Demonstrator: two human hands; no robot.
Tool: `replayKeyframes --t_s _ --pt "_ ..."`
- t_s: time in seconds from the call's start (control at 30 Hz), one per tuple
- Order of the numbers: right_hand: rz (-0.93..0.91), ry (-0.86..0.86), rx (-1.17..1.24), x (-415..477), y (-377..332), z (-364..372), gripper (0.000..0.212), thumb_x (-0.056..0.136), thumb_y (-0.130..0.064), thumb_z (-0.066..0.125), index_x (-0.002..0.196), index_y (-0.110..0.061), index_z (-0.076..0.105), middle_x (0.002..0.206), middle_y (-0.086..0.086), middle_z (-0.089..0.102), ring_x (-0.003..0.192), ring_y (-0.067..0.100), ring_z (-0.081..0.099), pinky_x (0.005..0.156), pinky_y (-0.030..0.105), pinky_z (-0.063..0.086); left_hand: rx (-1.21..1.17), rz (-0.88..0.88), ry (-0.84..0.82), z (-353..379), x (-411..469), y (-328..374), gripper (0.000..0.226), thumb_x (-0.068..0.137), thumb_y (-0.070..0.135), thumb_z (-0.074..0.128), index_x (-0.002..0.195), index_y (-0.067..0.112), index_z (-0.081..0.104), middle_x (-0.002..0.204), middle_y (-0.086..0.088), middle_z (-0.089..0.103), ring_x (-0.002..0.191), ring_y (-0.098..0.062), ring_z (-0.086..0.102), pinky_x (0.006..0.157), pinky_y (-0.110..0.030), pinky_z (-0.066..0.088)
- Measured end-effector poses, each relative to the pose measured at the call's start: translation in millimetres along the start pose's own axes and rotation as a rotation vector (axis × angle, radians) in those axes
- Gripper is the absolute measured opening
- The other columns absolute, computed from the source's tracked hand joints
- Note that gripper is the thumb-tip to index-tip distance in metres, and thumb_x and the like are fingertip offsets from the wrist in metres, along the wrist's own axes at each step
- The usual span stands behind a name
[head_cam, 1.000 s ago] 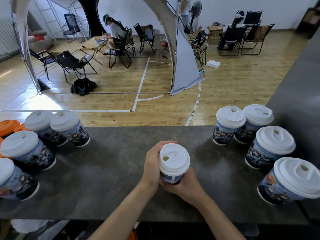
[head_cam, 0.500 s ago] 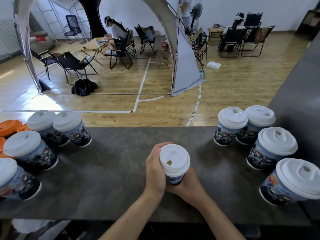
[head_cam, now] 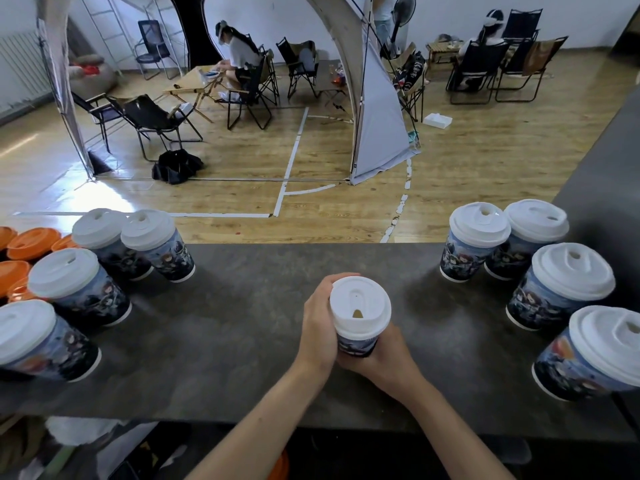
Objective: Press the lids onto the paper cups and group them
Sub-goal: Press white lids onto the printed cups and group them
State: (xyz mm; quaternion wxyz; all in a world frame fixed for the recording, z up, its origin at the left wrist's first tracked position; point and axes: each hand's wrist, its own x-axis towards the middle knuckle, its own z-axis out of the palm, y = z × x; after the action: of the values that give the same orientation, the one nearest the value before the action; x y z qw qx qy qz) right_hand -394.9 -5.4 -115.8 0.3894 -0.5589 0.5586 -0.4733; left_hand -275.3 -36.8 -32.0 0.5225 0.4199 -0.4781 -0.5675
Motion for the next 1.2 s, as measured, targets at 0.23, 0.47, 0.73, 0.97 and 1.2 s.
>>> replayKeyframes --t_s 0.23,0.47,0.73,0.97,1.2 --pt "-0.013 -0.021 -0.024 -2 -2 -3 0.081 0.067 -0.063 0.09 0.136 -0.032 0.06 0.131 -0.018 0.068 0.123 0.006 0.064 0.103 0.03 0.054 0.124 -0.206 -0.249 -17 16 18 0.043 0.089 0.04 0.043 0.1 0.029 0.083 0.112 0.004 0.078 0.107 -0.008 0.071 0.098 -0.033 0.051" --pt "-0.036 -0.005 -0.001 0 -3 0 0.081 0.066 -0.036 0.097 0.138 -0.03 0.06 0.133 -0.014 0.069 0.124 0.006 0.065 0.101 0.033 0.054 0.04 0.002 0.073 1 -12 -1 0.041 0.096 0.034 0.039 0.096 0.023 0.078 0.099 0.002 0.079 0.096 -0.01 0.073 0.079 -0.02 0.055" --pt "0.022 -0.023 -0.028 -4 -4 -5 0.077 0.066 -0.057 0.093 0.132 -0.029 0.064 0.126 -0.02 0.071 0.117 0.001 0.067 0.099 0.028 0.056 0.102 -0.282 -0.131 -12 16 19 0.048 0.102 0.028 0.043 0.077 0.038 0.083 0.09 0.014 0.08 0.087 -0.001 0.072 0.073 -0.016 0.053" --pt "0.032 -0.01 -0.033 -1 -2 -2 0.086 0.065 -0.042 0.097 0.14 -0.031 0.057 0.131 -0.015 0.07 0.123 0.007 0.066 0.102 0.043 0.056 -0.003 -0.027 0.024 -1 -6 3 0.044 0.092 0.034 0.037 0.087 0.03 0.08 0.093 0.002 0.079 0.088 -0.006 0.073 0.073 -0.017 0.053" --pt "0.036 -0.021 -0.071 -2 -3 -6 0.073 0.068 -0.045 0.094 0.131 -0.029 0.064 0.126 -0.016 0.072 0.119 0.007 0.067 0.102 0.042 0.056 0.12 -0.316 -0.22 -18 21 17 0.037 0.086 0.043 0.048 0.08 0.03 0.083 0.092 0.007 0.078 0.086 -0.007 0.071 0.085 -0.026 0.052"
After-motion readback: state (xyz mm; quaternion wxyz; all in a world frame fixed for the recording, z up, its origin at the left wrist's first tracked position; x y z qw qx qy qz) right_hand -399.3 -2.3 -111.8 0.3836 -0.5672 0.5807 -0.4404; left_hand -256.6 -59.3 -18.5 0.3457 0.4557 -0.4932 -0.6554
